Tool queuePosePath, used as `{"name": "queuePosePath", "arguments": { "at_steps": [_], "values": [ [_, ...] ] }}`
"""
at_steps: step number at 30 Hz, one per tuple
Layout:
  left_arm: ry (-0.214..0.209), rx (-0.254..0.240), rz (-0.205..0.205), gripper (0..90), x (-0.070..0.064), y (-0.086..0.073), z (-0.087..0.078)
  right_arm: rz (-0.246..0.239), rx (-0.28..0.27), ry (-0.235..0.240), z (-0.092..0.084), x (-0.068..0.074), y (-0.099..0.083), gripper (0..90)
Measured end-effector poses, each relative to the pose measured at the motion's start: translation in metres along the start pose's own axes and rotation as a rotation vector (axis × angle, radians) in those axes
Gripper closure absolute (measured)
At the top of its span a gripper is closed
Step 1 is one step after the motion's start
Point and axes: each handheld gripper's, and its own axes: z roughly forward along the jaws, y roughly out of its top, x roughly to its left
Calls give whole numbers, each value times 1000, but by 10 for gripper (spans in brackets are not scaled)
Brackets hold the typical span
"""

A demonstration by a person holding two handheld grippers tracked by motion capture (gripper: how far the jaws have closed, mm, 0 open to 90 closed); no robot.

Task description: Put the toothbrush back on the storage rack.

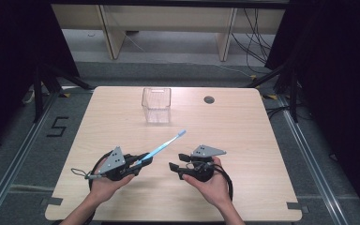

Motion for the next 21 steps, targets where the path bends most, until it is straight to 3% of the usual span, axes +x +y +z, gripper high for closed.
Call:
{"name": "queuePosePath", "arguments": {
  "at_steps": [1, 5, 7, 8, 10, 13, 14, 16, 17, 19, 21],
  "values": [
    [3, -2, -1, 779, 0, 0, 0, -4, -11, 8, 0, -2, 0, 442],
    [10, -9, -4, 779, 0, 0, 0, 56, -32, 23, -1, -1, 2, 435],
    [12, -11, -4, 779, -1, 0, 0, 49, -44, 24, -1, -2, 4, 427],
    [12, -12, -4, 779, -2, -1, 0, 97, -44, 22, -2, 2, 5, 424],
    [15, -19, -1, 779, -2, -1, 0, 53, -57, 10, -1, -1, 7, 423],
    [11, -39, -5, 779, -4, -3, 1, 59, -69, 16, 2, 3, 10, 422],
    [11, -40, -6, 779, -4, -3, 1, 38, -69, 16, 4, 3, 12, 422],
    [10, -40, -7, 779, -5, -2, 2, 69, -68, 19, 6, 6, 14, 422],
    [10, -41, -5, 779, -5, -1, 2, 67, -69, 42, 7, 5, 16, 422],
    [13, -34, -1, 779, -6, 0, 2, 59, -75, 37, 9, 5, 18, 422],
    [10, -39, 0, 779, -7, 0, 3, 84, -76, 50, 11, 6, 20, 421]
  ]
}}
